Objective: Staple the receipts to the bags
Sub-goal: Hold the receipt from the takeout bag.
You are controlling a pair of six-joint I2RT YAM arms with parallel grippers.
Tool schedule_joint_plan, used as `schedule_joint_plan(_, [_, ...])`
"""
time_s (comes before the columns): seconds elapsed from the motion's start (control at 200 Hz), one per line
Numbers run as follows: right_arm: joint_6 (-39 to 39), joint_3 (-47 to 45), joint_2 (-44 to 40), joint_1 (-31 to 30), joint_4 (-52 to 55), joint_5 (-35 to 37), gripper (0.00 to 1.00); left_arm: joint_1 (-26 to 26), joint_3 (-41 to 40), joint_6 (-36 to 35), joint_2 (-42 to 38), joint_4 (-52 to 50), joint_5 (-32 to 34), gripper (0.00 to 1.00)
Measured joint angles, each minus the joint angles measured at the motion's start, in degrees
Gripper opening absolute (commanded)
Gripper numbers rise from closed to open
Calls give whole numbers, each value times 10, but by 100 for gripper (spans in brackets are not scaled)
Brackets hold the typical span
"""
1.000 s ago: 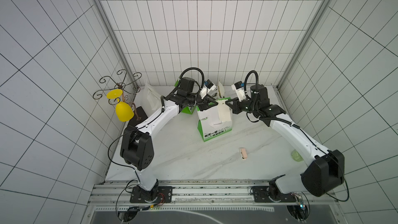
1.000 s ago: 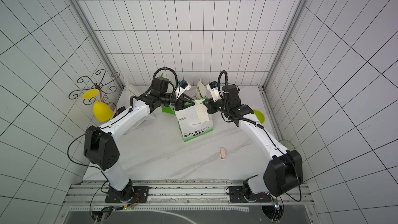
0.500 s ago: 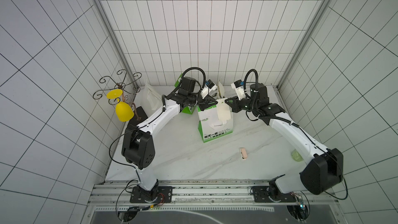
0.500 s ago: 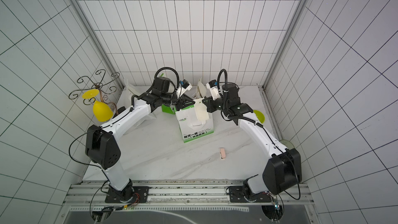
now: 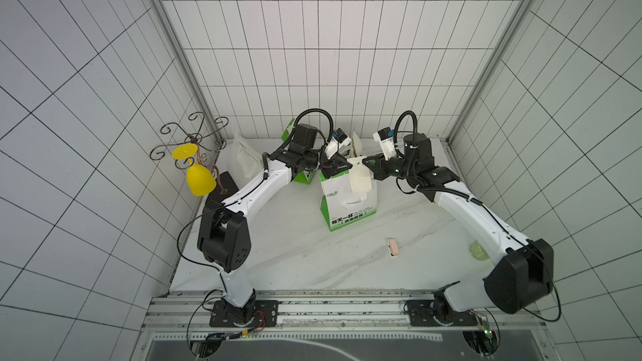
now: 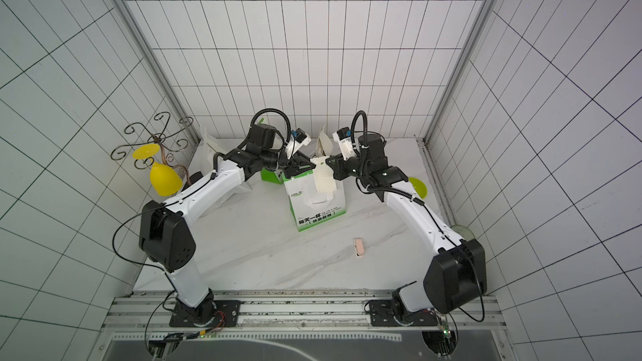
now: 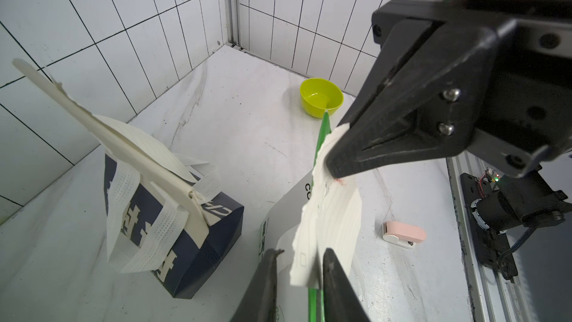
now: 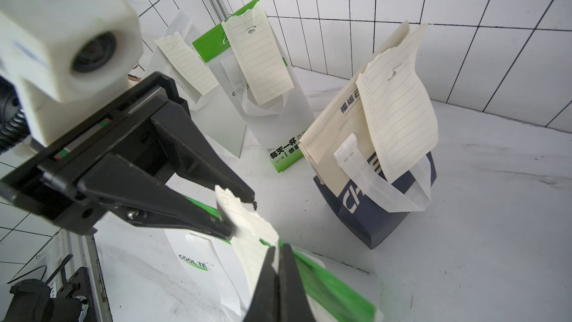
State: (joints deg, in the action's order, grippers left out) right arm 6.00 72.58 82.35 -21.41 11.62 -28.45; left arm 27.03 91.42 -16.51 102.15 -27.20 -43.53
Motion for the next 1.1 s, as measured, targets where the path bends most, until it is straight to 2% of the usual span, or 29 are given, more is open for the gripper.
schedule_joint_plan(0.125, [0, -1, -2, 0, -2, 2, 0, 0, 0, 0, 0, 0, 3, 31])
schedule_joint_plan(0.435, [0, -6, -28, 0, -5, 7, 0, 0, 0, 0, 0, 0, 4, 34])
schedule_joint_plan(0.795, [0, -38, -33, -1, -8, 9, 0, 0, 1, 0, 0, 0, 4, 35])
schedule_joint_plan(0.959, [0, -38, -32, -4, -11, 11, 0, 0, 1, 0, 1, 0, 4, 32])
schedule_joint_plan(1.099, [0, -38, -23, -5, -13, 12, 0, 1, 1, 0, 2, 0, 4, 34])
